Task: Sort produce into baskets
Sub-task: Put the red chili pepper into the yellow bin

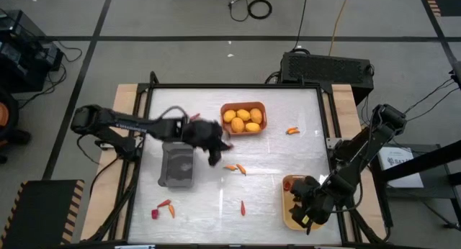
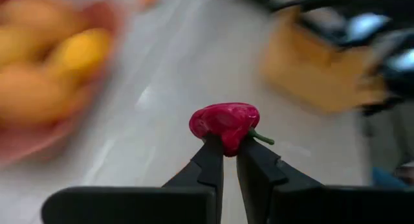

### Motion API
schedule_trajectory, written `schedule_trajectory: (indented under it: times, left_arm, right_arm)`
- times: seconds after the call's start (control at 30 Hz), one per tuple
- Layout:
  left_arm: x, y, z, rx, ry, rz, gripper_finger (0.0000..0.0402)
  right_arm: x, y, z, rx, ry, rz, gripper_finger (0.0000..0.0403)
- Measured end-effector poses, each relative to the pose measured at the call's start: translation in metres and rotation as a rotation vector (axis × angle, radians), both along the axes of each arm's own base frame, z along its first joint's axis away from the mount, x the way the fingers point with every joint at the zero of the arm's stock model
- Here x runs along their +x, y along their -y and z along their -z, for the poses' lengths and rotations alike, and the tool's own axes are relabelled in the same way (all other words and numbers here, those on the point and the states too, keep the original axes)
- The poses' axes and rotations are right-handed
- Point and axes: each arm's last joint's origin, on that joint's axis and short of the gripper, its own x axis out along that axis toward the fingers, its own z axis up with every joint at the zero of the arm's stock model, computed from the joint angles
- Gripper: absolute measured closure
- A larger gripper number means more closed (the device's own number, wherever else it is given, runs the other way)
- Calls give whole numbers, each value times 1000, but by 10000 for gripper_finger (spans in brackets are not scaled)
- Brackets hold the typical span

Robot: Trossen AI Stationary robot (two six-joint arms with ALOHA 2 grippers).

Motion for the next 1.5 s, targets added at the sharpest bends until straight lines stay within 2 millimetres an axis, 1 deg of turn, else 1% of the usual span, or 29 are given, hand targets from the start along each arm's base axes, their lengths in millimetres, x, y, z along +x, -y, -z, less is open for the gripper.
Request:
schedule_trajectory:
  times: [0.07,0.13,0.27,0.37,0.47,0.53,0.6,0.8,0.87,0.93,1.03,1.1,1.37,1.5]
  left_arm:
    - [9,24,1,21,81,40,365]
    - [17,44,8,36,135,69,365]
    - [34,74,19,35,254,138,365]
    - [52,87,29,54,264,165,365]
    - [74,97,36,94,265,189,365]
    - [90,104,41,115,270,206,365]
    - [106,110,46,153,277,228,365]
    - [148,123,59,229,315,267,365]
    - [159,126,62,254,329,279,365]
    - [169,129,64,276,348,288,365]
    - [177,132,66,324,363,312,362]
    - [179,133,69,357,366,328,347]
    - [183,128,66,368,376,320,234]
    - [183,127,68,371,350,323,203]
  right_arm:
    - [0,-5,-2,31,36,-21,177]
    - [1,-10,-5,66,71,-37,177]
    - [3,-16,-9,114,123,-59,177]
    - [4,-20,-13,151,169,-78,177]
    - [6,-26,-19,190,220,-104,177]
    - [6,-30,-30,194,257,-122,177]
    - [7,-35,-44,179,321,-140,177]
    - [4,-49,-97,68,574,-208,177]
    - [2,-52,-111,26,638,-225,177]
    - [0,-53,-120,-4,681,-235,177]
    - [1,-53,-124,-38,706,-237,177]
    - [1,-53,-124,-48,706,-242,177]
    - [0,-48,-117,-102,641,-247,177]
    - [0,-47,-116,-120,636,-239,177]
